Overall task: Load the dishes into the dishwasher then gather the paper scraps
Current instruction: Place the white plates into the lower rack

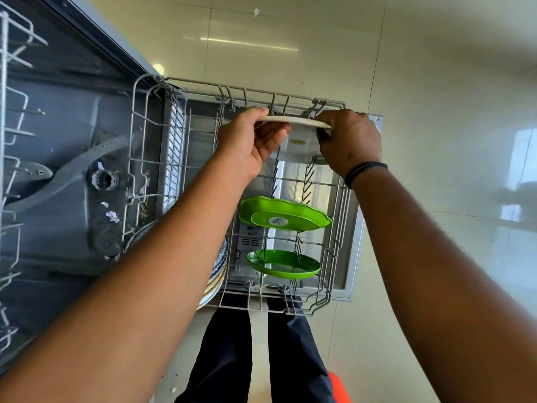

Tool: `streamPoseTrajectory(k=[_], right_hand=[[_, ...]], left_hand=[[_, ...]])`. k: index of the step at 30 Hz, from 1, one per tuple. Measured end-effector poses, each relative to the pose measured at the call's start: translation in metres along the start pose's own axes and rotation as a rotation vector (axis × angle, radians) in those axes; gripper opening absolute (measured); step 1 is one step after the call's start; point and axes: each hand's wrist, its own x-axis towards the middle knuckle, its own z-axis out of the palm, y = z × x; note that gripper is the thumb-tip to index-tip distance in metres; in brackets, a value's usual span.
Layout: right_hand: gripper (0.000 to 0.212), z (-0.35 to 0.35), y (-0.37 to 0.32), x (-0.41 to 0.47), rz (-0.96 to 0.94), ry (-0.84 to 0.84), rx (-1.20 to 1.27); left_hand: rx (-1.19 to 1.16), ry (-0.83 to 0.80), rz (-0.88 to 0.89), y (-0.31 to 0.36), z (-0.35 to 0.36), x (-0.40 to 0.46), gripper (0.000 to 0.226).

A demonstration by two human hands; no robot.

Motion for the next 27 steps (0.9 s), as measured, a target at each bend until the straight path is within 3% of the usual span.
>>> streamPoseTrajectory(k=[3, 5, 8, 10, 12, 14, 21, 24, 27], right_hand=[[0.017, -0.003, 0.001, 0.01, 0.006, -0.019, 0.008], [0.016, -0.004, 0.004, 0.017, 0.022, -0.009, 0.065], [0.022, 0.0, 0.016, 0.022, 0.08, 0.049, 0.217], [0.027, 0.004, 0.026, 0.021, 0.17, 0.095, 0.324], [0.034, 0.011, 0.035, 0.018, 0.276, 0.124, 0.412], [0.041, 0.018, 0.043, 0.012, 0.352, 0.149, 0.46], [0.075, 0.034, 0.052, -0.003, 0.451, 0.157, 0.614], [0.081, 0.04, 0.052, -0.013, 0.469, 0.184, 0.633], [0.086, 0.046, 0.049, -0.029, 0.5, 0.2, 0.648]], left_hand=[[0.022, 0.069, -0.003, 0.002, 0.002, 0.01, 0.022], [0.061, 0.243, 0.027, 0.0, -0.001, 0.02, 0.027], [0.345, 0.54, 0.281, -0.004, -0.017, 0.042, 0.05], [0.576, 0.479, 0.473, -0.002, -0.029, 0.052, 0.056], [0.683, 0.33, 0.502, 0.001, -0.035, 0.058, 0.055], [0.72, 0.285, 0.492, 0.004, -0.04, 0.063, 0.054], [0.66, 0.327, 0.499, 0.009, -0.047, 0.071, 0.062], [0.681, 0.357, 0.507, 0.004, -0.048, 0.067, 0.051], [0.648, 0.4, 0.446, -0.01, -0.059, 0.058, 0.057]])
